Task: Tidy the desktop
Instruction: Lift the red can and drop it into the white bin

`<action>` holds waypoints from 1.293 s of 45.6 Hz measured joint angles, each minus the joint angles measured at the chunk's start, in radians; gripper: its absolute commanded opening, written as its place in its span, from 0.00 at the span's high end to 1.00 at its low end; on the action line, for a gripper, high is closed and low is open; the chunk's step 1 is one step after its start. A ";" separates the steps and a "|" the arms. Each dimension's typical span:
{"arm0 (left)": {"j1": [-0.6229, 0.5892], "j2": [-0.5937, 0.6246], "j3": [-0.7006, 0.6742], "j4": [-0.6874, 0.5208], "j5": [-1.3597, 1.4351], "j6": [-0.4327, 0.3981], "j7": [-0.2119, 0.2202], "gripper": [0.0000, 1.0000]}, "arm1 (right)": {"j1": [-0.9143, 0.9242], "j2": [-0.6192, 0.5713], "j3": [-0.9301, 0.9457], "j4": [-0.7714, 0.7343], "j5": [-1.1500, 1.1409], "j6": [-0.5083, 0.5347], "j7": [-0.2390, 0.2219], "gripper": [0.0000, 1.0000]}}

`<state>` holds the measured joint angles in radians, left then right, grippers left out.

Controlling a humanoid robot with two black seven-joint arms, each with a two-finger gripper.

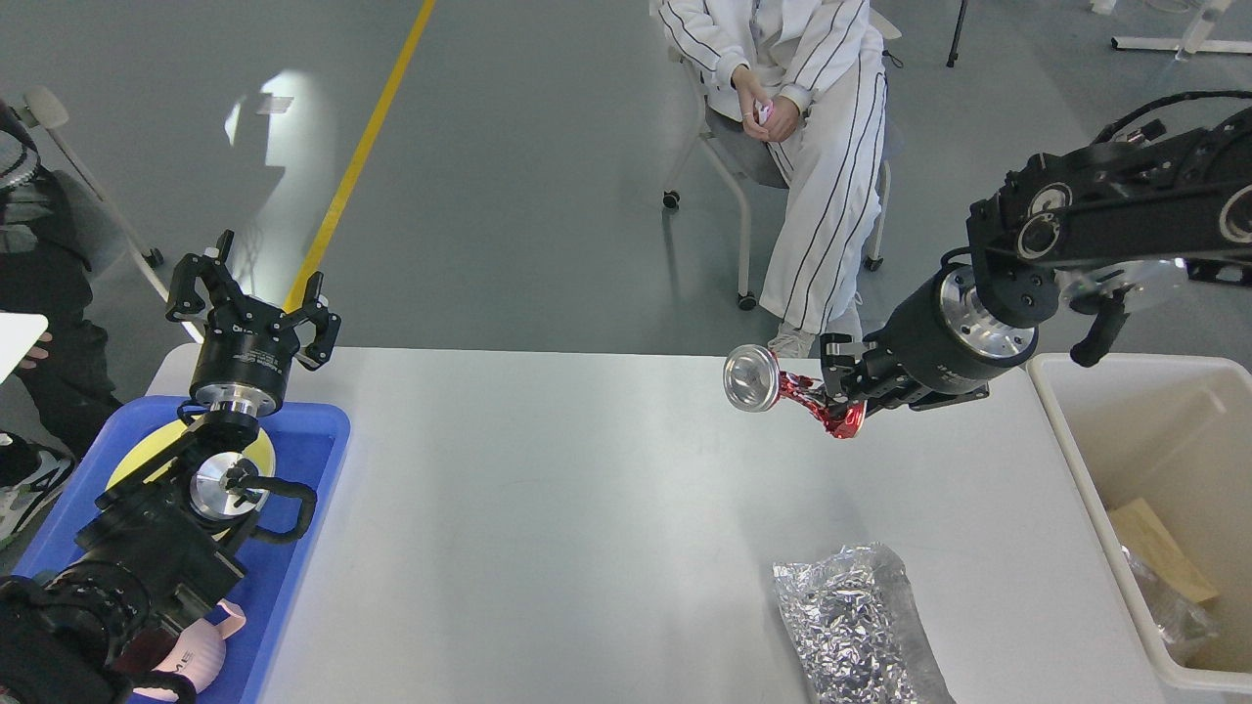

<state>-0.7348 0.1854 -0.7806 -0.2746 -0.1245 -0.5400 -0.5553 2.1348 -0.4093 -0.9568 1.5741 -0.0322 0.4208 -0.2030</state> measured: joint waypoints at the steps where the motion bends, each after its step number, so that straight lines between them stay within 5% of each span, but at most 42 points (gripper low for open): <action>1: 0.000 0.000 0.000 0.000 0.000 0.000 0.000 0.03 | 0.007 -0.003 0.000 0.006 0.000 0.001 0.000 1.00; 13: 0.000 0.000 0.000 0.000 0.000 0.000 0.000 0.03 | -0.017 -0.032 -0.100 -0.015 -0.013 -0.026 0.000 1.00; 21: 0.000 0.000 0.000 0.000 0.000 0.000 0.000 0.03 | -0.169 -0.139 -0.131 -0.159 -0.061 -0.090 0.001 1.00; 30: 0.000 0.000 0.000 0.000 0.000 0.000 0.000 0.03 | -0.413 -0.266 -0.116 -0.414 -0.116 -0.189 0.001 1.00; 39: 0.000 0.000 0.000 0.000 0.000 0.000 0.000 0.03 | -0.708 -0.290 -0.042 -0.706 -0.098 -0.399 0.014 1.00; 47: 0.000 0.000 0.000 0.000 0.000 0.000 0.000 0.03 | -1.073 -0.260 0.231 -1.011 -0.088 -0.599 0.016 1.00; 59: 0.000 0.000 0.000 0.000 0.000 0.000 0.000 0.03 | -1.346 -0.080 0.539 -1.443 -0.074 -0.668 0.016 1.00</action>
<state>-0.7348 0.1856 -0.7809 -0.2746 -0.1244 -0.5400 -0.5555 0.7892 -0.4892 -0.4180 0.1309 -0.1062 -0.2472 -0.1871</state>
